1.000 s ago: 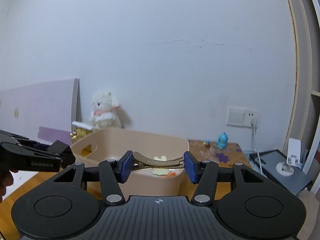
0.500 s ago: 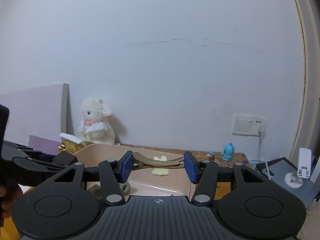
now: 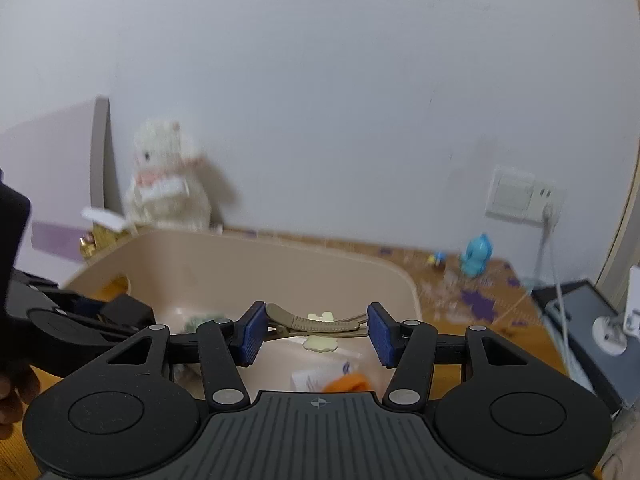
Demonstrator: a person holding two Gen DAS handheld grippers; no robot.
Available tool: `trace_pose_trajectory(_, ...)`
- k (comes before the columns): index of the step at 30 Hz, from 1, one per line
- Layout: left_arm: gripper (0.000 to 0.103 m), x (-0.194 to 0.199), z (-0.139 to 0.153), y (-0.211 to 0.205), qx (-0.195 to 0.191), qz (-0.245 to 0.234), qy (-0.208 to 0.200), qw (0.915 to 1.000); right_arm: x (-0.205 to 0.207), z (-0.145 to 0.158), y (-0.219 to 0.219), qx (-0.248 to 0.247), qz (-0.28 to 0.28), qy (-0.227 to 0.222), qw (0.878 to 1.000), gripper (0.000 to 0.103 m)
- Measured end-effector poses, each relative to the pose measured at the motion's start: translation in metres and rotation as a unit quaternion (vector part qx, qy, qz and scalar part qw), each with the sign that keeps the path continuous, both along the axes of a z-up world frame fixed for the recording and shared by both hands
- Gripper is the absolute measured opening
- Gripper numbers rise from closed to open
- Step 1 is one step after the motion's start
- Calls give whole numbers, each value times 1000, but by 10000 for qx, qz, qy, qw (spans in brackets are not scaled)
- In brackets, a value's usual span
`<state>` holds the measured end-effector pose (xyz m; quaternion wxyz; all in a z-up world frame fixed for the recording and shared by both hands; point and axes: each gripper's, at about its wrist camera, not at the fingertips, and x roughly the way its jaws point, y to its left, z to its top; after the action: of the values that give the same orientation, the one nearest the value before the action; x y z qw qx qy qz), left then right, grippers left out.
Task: Organize objects
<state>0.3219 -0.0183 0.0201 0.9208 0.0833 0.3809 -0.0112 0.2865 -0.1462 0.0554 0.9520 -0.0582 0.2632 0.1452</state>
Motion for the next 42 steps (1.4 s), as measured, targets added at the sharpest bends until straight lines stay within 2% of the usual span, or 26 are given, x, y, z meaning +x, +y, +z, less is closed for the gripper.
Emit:
trace_pose_trajectory(4, 47, 6, -10, 0, -1, -3, 253, 9997, 12, -18, 5, -172, 12, 270, 9995, 52)
trace_pose_trajectory(10, 48, 7, -11, -4, 7, -40, 365, 9993, 19, -32, 7, -295, 22, 686, 9972, 52)
trace_pose_trajectory(11, 50, 7, -10, -5, 8, -58, 359, 9993, 18, -33, 7, -296, 7, 706, 9971, 60)
trace_pose_trajectory(12, 55, 6, -10, -6, 26, -55, 341, 9994, 18, -33, 6, -287, -17, 706, 9971, 60)
trace_pose_trajectory(13, 67, 5, -9, -6, 46, -31, 307, 9995, 18, -32, 5, -257, -11, 713, 9971, 64)
trace_pose_trajectory(14, 70, 4, -8, -6, 25, -21, 254, 9997, 16, -30, 4, -230, -27, 719, 9971, 68)
trace_pose_trajectory(19, 78, 0, -1, -7, -9, -14, 155, 9999, 9, -21, 0, -194, -88, 582, 9981, 81)
trace_pose_trajectory(22, 79, -3, 5, -6, -54, -2, 106, 9999, 6, -14, -3, -180, -106, 526, 9984, 86)
trace_pose_trajectory(32, 84, -22, 23, -1, -199, 78, -127, 9997, -17, 5, -13, -103, -198, 311, 9993, 89)
trace_pose_trajectory(36, 86, -39, 35, 0, -263, 78, -321, 9991, -33, 16, -19, -30, -241, 196, 9995, 91)
trace_pose_trajectory(38, 87, -47, 41, 0, -280, 87, -418, 9987, -41, 20, -21, -71, -258, 123, 9996, 96)
trace_pose_trajectory(42, 89, -68, 51, 0, -322, 87, -583, 9977, -60, 28, -24, -98, -273, 22, 9996, 97)
